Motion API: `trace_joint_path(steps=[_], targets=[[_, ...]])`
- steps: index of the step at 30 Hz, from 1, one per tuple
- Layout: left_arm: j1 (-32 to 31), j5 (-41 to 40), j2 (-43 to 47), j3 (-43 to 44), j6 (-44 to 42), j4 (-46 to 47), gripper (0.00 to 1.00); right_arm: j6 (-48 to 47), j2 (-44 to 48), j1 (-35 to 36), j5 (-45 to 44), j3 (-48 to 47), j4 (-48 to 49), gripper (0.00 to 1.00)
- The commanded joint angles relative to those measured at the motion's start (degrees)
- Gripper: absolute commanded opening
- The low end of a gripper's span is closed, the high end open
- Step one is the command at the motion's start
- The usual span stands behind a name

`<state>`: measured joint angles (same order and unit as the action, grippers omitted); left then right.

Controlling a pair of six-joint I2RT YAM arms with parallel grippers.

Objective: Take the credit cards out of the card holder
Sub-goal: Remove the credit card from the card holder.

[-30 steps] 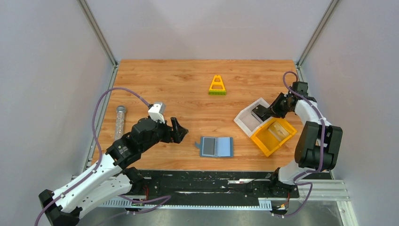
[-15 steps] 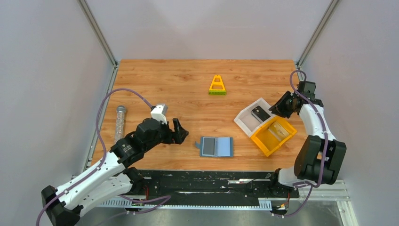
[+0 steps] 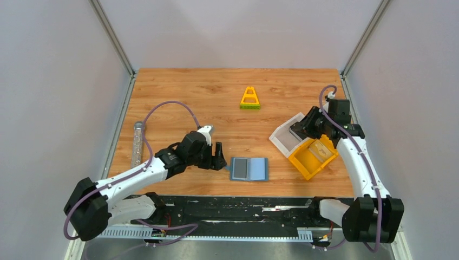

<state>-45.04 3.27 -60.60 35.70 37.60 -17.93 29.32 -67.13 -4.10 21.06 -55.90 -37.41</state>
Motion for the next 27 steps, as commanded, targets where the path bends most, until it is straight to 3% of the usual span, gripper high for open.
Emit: trace_joint_path(steps=[1,14,21,23,26,27], targets=[[-0.2,2.7,-3.6,-0.4,-0.6,6.9,0.82,2.5,3.5,6.9,-1.6,3.3,0.1,0.28],[-0.3,2.9,-16.5,1.0,-1.8,14.4,0.69,10.0,11.4,23.7,-7.1,12.6,1.1,0.34],[-0.2,5.1,-19.4,0.4,-1.8,19.0,0.57,14.5,9.4,33.4,-10.6,15.2,5.0,0.35],[-0.2,4.8,-20.0,0.0,-1.6,19.9,0.50,15.8,7.4,36.9,-13.1,14.7,5.6,0.38],[-0.2,5.8,-20.2,-0.3,-1.2,20.4,0.23,17.9,3.6,41.5,-16.2,13.1,6.0,0.43],[-0.2,6.2,-20.0,-0.3,-1.2,20.2,0.18,18.5,2.6,43.0,-17.4,12.5,6.1,0.45]])
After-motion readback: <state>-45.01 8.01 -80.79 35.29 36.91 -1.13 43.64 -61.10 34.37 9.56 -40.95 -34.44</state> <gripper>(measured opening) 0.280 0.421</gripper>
